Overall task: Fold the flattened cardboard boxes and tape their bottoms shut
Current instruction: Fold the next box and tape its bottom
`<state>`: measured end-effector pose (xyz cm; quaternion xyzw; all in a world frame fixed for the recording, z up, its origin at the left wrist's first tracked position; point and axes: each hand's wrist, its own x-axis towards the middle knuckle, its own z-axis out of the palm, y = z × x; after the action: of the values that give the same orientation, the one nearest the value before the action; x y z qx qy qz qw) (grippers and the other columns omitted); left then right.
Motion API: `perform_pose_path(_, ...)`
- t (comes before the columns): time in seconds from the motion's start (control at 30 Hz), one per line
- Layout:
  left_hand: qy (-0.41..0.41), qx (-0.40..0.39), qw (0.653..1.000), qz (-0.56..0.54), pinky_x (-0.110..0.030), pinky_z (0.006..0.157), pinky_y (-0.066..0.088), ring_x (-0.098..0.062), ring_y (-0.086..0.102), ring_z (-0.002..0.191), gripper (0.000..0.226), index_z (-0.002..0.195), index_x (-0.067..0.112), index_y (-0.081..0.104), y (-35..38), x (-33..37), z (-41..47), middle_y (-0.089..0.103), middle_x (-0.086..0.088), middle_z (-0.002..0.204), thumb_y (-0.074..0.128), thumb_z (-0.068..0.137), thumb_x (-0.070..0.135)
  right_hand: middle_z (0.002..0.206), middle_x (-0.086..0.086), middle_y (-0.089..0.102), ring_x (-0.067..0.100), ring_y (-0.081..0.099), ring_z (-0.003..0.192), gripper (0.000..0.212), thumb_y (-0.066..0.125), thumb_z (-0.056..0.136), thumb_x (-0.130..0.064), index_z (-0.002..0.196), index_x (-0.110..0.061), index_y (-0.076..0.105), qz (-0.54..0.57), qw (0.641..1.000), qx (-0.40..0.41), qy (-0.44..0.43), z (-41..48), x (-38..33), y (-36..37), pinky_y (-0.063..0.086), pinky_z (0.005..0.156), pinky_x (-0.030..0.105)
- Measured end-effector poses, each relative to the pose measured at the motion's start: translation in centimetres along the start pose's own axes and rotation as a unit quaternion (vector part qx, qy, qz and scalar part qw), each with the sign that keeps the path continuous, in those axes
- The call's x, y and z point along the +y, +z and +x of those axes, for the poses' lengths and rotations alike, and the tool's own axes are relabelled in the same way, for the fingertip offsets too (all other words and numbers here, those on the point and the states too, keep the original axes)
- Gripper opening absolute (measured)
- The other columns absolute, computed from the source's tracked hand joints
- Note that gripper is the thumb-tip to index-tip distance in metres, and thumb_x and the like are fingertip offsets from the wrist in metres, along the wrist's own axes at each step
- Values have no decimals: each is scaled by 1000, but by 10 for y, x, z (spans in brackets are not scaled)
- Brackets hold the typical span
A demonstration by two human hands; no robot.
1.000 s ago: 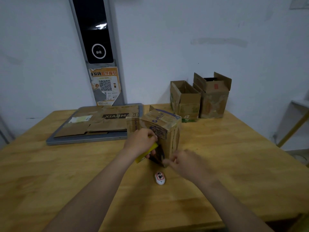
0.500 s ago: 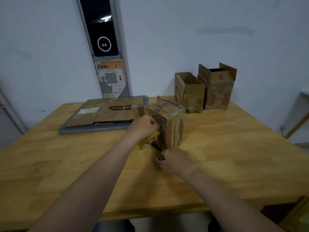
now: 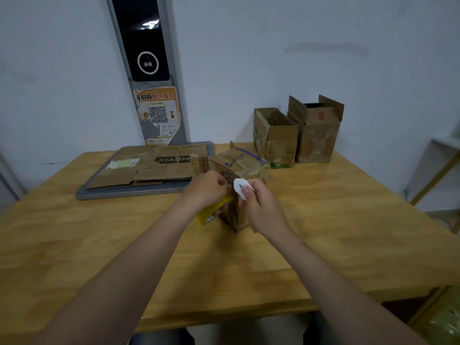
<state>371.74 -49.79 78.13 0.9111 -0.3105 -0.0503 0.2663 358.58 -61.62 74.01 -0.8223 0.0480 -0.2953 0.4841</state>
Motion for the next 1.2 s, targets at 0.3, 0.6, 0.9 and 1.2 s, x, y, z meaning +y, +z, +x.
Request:
perform_pose_path(0.3, -11, -33, 997, -69, -24, 54, 43, 4, 65, 50, 37, 78, 24, 78, 13, 14, -23, 72, 16, 60, 52, 97, 44, 70, 2, 66, 7, 66, 52, 15, 45, 108, -33, 94, -26, 47, -83, 995, 50, 15, 34, 0, -26, 46, 46, 26)
perform_pose_path(0.6, -35, 17, 999, -5, -24, 53, 40, 12, 60, 52, 35, 78, 30, 75, 20, 6, -22, 69, 22, 58, 52, 99, 47, 125, -3, 67, 16, 64, 97, 47, 53, 104, -42, 139, -12, 55, -280, 950, -63, -126, 32, 12, -35, 45, 77, 29)
perform_pose_path(0.9, -54, 31, 997, -50, -25, 53, 38, 16, 58, 54, 37, 75, 30, 77, 26, 8, -24, 68, 24, 57, 53, 96, 47, 160, -8, 41, 31, 69, 82, 40, 45, 104, -52, 112, -16, 62, -496, 852, -64, -153, 35, 1, -31, 34, 56, 33)
perform_pose_path(1.2, -74, 30, 997, -7, -28, 55, 45, -4, 65, 58, 27, 79, 30, 78, 20, 4, -24, 71, 12, 62, 60, 94, 44, 162, 0, 38, 30, 67, 98, 39, 53, 100, -50, 114, -17, 68, -566, 786, -161, -189, 53, -19, -46, 51, 66, 38)
